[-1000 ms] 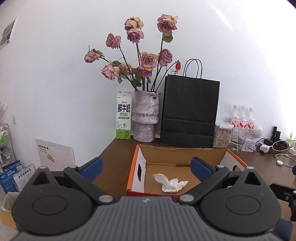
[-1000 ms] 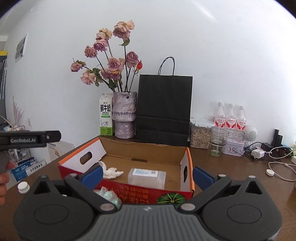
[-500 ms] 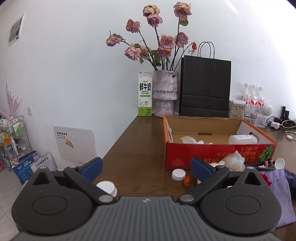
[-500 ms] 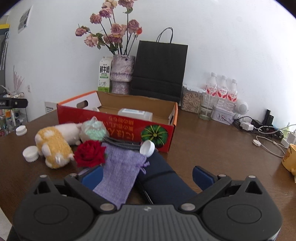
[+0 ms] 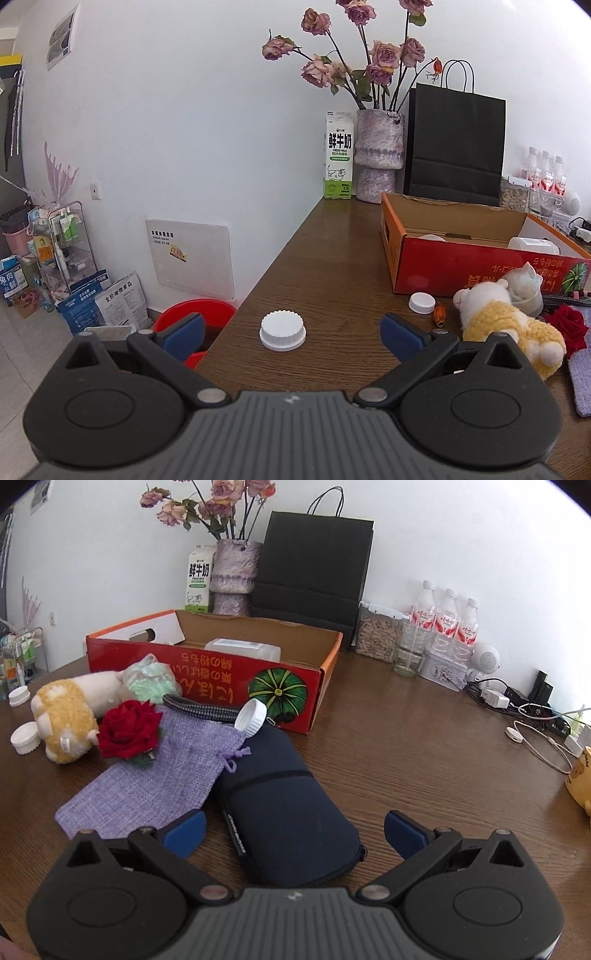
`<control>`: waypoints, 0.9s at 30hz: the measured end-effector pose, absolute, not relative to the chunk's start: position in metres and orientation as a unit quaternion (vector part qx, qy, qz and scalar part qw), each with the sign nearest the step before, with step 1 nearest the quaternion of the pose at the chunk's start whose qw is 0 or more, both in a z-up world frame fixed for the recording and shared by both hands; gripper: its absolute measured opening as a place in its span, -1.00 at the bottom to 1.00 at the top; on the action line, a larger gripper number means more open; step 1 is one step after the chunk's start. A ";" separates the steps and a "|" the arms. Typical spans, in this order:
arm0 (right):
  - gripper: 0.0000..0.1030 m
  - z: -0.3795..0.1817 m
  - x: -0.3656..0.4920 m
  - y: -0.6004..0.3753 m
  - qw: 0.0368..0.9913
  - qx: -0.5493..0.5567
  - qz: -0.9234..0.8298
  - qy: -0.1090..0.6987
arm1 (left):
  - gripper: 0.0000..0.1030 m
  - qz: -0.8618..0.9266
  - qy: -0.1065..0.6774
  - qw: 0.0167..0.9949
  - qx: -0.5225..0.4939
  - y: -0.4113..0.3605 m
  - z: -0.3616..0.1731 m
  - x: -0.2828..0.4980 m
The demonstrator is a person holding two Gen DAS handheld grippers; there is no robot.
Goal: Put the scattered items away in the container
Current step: 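Move the right gripper to the navy glasses case and grasp it, then grasp the white bottle cap with the left gripper while the right gripper holds the case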
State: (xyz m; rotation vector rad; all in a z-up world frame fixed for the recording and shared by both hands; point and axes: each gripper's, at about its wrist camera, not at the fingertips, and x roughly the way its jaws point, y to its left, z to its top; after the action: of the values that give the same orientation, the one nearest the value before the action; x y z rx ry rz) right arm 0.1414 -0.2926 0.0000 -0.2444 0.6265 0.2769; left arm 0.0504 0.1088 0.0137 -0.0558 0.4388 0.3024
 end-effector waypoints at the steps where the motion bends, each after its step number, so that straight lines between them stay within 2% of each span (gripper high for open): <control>1: 1.00 -0.003 0.148 -0.290 0.932 -0.123 0.137 0.312 | 1.00 0.148 0.216 0.965 -0.027 0.108 0.014 0.050; 11: 0.98 -0.015 0.190 -0.289 0.917 -0.060 0.173 0.356 | 1.00 0.157 0.220 0.962 -0.033 0.113 0.012 0.052; 12: 0.92 -0.015 0.189 -0.289 0.917 -0.058 0.173 0.354 | 1.00 0.157 0.221 0.962 -0.034 0.113 0.012 0.052; 15: 0.58 -0.012 0.183 -0.287 0.919 -0.061 0.180 0.346 | 1.00 0.156 0.223 0.962 -0.035 0.112 0.011 0.053; 19: 0.32 -0.009 0.172 -0.287 0.924 -0.062 0.164 0.339 | 1.00 0.156 0.224 0.962 -0.035 0.113 0.010 0.052; 22: 0.24 -0.006 0.164 -0.291 0.933 -0.056 0.142 0.327 | 1.00 0.161 0.226 0.960 -0.040 0.116 0.009 0.055; 27: 0.23 -0.007 0.162 -0.306 0.939 -0.041 0.106 0.324 | 1.00 0.167 0.230 0.958 -0.041 0.119 0.005 0.063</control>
State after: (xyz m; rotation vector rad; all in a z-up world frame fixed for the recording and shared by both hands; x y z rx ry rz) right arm 0.1616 -0.3057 -0.0072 -0.0827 0.6605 0.2163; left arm 0.0631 0.1189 0.0050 -0.0834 0.4662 0.3381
